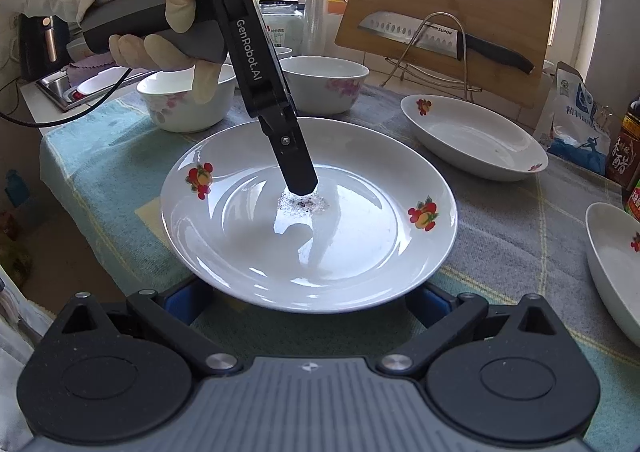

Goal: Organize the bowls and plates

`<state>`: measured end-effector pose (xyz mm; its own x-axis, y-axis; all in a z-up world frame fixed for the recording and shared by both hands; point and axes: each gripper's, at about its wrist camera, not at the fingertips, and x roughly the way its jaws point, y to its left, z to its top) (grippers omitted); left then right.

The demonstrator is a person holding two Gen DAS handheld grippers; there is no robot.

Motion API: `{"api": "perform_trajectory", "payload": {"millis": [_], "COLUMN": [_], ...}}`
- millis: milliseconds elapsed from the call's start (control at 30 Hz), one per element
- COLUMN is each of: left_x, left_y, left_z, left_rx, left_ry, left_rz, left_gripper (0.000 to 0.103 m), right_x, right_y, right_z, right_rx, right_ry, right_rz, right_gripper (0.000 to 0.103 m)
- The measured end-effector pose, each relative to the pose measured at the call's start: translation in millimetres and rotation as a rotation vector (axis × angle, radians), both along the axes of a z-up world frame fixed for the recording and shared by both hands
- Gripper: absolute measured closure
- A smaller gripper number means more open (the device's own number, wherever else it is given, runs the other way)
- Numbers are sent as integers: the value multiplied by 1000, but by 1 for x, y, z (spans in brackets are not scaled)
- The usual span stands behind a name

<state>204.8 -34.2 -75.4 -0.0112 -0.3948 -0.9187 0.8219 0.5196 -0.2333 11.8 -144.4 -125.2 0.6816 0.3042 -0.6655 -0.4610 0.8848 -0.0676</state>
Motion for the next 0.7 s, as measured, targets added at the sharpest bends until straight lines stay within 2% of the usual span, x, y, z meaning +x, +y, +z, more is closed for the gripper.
{"api": "perform_trajectory", "payload": {"millis": [700], "left_x": [1], "left_y": [1], "left_z": [-1], "left_rx": [3], "left_ry": [10], "left_rz": [7], "left_gripper": [22], "right_x": [7], "right_y": [2], "right_z": [8], "right_rx": [-19], "right_ry": [45], "right_rz": [2], "right_gripper": [0]}}
